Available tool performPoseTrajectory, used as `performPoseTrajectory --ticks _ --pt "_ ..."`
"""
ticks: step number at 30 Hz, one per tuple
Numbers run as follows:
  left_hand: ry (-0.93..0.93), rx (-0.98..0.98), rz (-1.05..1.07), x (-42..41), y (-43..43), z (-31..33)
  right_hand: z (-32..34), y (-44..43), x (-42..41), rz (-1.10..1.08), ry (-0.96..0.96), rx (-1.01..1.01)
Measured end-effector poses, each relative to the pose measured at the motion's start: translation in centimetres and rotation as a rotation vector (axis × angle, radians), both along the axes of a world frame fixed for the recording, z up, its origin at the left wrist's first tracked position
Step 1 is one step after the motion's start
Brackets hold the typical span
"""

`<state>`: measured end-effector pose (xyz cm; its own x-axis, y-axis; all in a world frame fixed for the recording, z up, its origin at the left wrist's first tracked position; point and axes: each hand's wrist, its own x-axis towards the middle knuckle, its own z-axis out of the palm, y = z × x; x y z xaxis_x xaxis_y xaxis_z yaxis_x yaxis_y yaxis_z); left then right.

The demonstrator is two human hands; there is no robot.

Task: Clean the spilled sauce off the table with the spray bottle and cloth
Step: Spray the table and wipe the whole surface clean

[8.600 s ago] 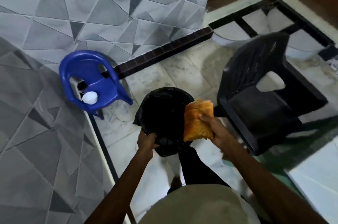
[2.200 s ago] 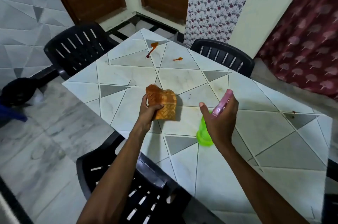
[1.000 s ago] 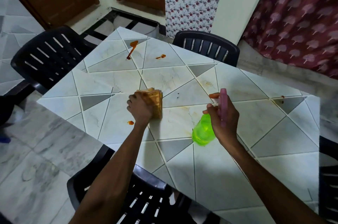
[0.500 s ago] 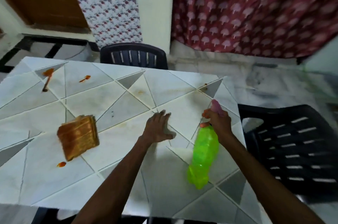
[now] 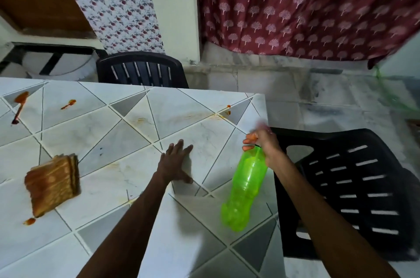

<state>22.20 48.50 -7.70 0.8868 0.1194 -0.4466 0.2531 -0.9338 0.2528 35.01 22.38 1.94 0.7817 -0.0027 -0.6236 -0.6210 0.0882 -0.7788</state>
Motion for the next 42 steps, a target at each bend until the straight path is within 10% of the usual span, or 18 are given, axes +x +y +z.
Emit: performPoseTrajectory --ticks 25,42 --pt "-0.214 0.092 0.308 -10.3 14.8 0.8 -0.6 25.3 -7.8 0.565 0.084 0.129" --pt "-0.262 0.063 0.443 -14.0 11.4 -0.5 -2.7 18.7 -14.1 0.597 0.152 0.024"
